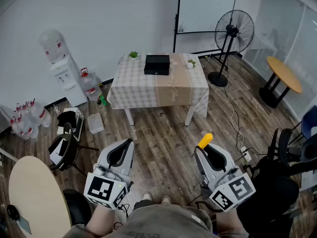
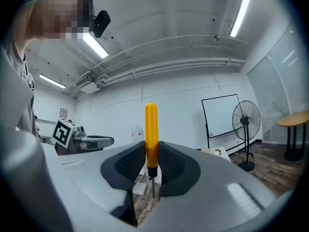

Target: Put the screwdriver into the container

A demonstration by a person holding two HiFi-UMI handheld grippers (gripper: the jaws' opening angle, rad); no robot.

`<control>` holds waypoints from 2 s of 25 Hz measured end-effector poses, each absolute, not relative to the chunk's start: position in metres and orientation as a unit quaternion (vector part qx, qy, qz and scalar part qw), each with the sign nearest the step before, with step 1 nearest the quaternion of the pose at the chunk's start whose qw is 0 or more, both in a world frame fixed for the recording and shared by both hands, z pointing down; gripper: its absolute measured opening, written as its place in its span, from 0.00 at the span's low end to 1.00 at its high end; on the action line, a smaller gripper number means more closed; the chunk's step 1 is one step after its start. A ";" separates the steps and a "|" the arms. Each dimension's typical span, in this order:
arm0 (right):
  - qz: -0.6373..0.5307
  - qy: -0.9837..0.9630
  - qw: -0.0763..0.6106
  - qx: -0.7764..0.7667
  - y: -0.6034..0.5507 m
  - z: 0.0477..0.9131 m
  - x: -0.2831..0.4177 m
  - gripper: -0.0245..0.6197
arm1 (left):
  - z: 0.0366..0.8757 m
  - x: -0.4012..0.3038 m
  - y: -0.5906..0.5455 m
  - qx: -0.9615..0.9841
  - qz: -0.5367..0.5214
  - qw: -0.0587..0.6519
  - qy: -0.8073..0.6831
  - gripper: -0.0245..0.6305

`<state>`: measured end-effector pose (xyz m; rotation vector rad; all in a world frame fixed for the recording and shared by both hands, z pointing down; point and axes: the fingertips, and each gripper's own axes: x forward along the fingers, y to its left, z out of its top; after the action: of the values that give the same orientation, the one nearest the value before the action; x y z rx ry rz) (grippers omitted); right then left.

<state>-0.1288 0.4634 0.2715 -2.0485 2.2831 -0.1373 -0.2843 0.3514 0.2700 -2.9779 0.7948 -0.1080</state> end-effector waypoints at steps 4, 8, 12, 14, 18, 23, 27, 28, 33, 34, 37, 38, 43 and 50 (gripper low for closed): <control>-0.044 0.740 0.054 -0.669 0.471 0.269 -0.124 0.20 | 0.271 -0.282 0.357 -0.965 -0.038 0.028 0.256 0.04; -0.045 0.737 0.056 -0.672 0.479 0.270 -0.114 0.20 | 0.272 -0.272 0.363 -0.966 -0.038 0.019 0.256 0.04; -0.052 0.736 0.058 -0.672 0.479 0.273 -0.107 0.20 | 0.270 -0.260 0.367 -0.968 -0.043 0.020 0.248 0.04; -0.056 0.736 0.059 -0.672 0.481 0.275 -0.103 0.20 | 0.272 -0.255 0.369 -0.968 -0.050 0.023 0.246 0.04; -0.060 0.736 0.058 -0.672 0.487 0.282 -0.091 0.20 | 0.277 -0.246 0.373 -0.967 -0.051 0.026 0.247 0.04; -0.068 0.733 0.057 -0.675 0.485 0.289 -0.081 0.20 | 0.282 -0.235 0.372 -0.968 -0.056 0.021 0.242 0.04; -0.069 0.730 0.055 -0.677 0.471 0.292 -0.070 0.20 | 0.285 -0.221 0.361 -0.971 -0.056 0.024 0.232 0.04; -0.071 0.729 0.055 -0.678 0.468 0.293 -0.067 0.21 | 0.285 -0.217 0.358 -0.971 -0.057 0.023 0.230 0.04; -0.078 0.723 0.046 -0.685 0.447 0.305 -0.050 0.20 | 0.291 -0.198 0.333 -0.973 -0.056 0.021 0.224 0.04; -0.080 0.722 0.045 -0.686 0.441 0.308 -0.046 0.21 | 0.293 -0.195 0.326 -0.973 -0.057 0.021 0.224 0.04; -0.084 0.716 0.041 -0.692 0.420 0.314 -0.031 0.21 | 0.299 -0.182 0.302 -0.973 -0.061 0.018 0.222 0.04; -0.085 0.714 0.040 -0.694 0.411 0.315 -0.026 0.21 | 0.301 -0.177 0.292 -0.973 -0.061 0.018 0.220 0.04; -0.091 0.706 0.032 -0.702 0.360 0.319 -0.002 0.20 | 0.302 -0.152 0.239 -0.976 -0.069 0.021 0.207 0.04; -0.094 0.703 0.007 -0.705 0.262 0.313 0.017 0.21 | 0.302 -0.127 0.140 -0.978 -0.076 0.013 0.194 0.04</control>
<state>0.0166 0.2625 0.3128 -2.2046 2.1993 -0.2930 -0.1275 0.1403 0.3017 -3.0478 0.6059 -0.2370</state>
